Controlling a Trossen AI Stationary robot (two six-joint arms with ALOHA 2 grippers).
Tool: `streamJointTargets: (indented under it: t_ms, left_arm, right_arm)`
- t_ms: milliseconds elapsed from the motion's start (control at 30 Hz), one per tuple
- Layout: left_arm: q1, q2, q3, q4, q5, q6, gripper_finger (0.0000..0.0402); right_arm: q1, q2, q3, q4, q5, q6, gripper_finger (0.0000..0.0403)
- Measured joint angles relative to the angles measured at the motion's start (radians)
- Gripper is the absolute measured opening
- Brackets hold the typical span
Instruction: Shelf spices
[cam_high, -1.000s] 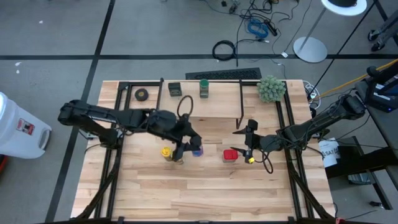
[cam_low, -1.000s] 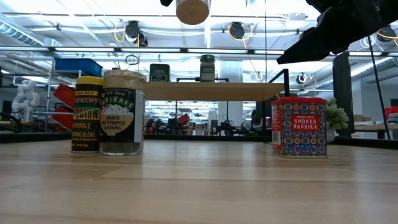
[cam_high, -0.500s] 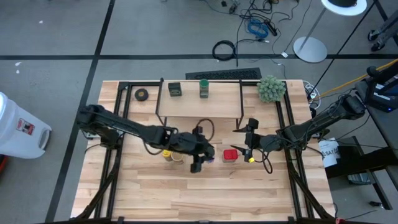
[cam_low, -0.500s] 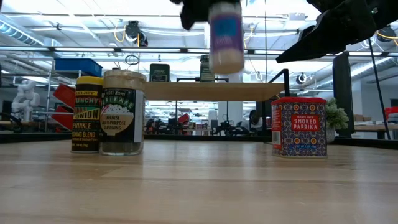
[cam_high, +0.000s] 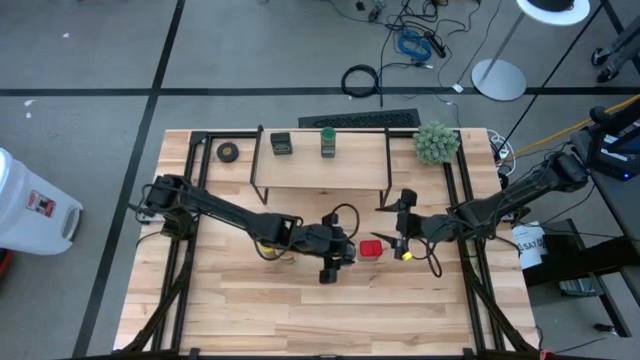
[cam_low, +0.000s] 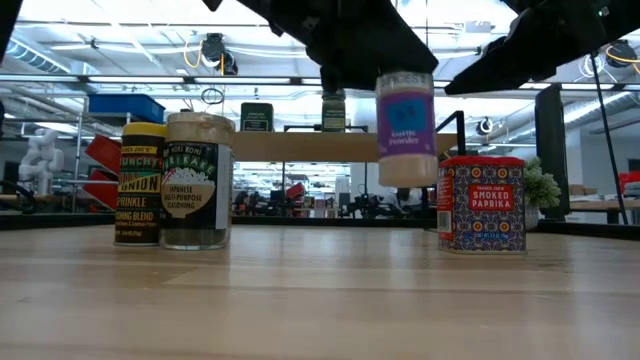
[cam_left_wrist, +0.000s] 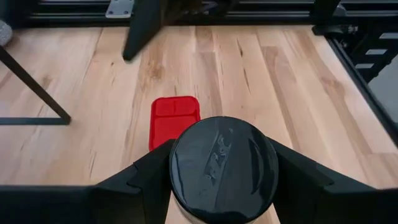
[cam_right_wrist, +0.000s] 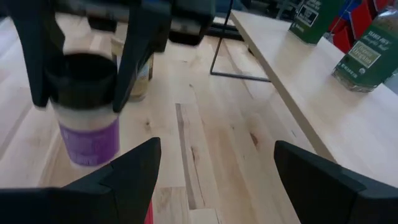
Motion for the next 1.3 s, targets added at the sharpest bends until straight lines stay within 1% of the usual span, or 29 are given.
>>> streamJointTargets:
  t_ms: [333,467,833,933,1000,1300]
  left_arm:
    - [0.022,0.069,0.0,0.049,-0.003,-0.001,0.0221]
    - [0.028,0.07,0.0,0.059,-0.013,-0.002,0.0221]
    - [0.031,0.092,0.001,0.065,-0.041,-0.002,0.0221]
    - [0.031,0.101,0.0,0.051,-0.042,-0.003,0.0221]
    - [0.031,0.113,0.002,0.075,-0.042,-0.007,0.0221]
    - [0.031,0.121,0.001,0.075,-0.043,-0.01,0.0221]
  right_arm:
    - [0.037,-0.059,0.0,-0.004,-0.003,0.001,0.0302]
    - [0.044,-0.073,0.0,-0.012,-0.002,0.001,0.0302]
    - [0.044,-0.073,0.0,-0.014,0.0,0.002,0.0302]
    - [0.044,-0.073,0.0,-0.016,0.0,0.002,0.0302]
    - [0.044,-0.073,0.0,-0.016,-0.001,0.002,0.0302]
    - [0.044,-0.073,0.0,-0.017,-0.004,0.004,0.0302]
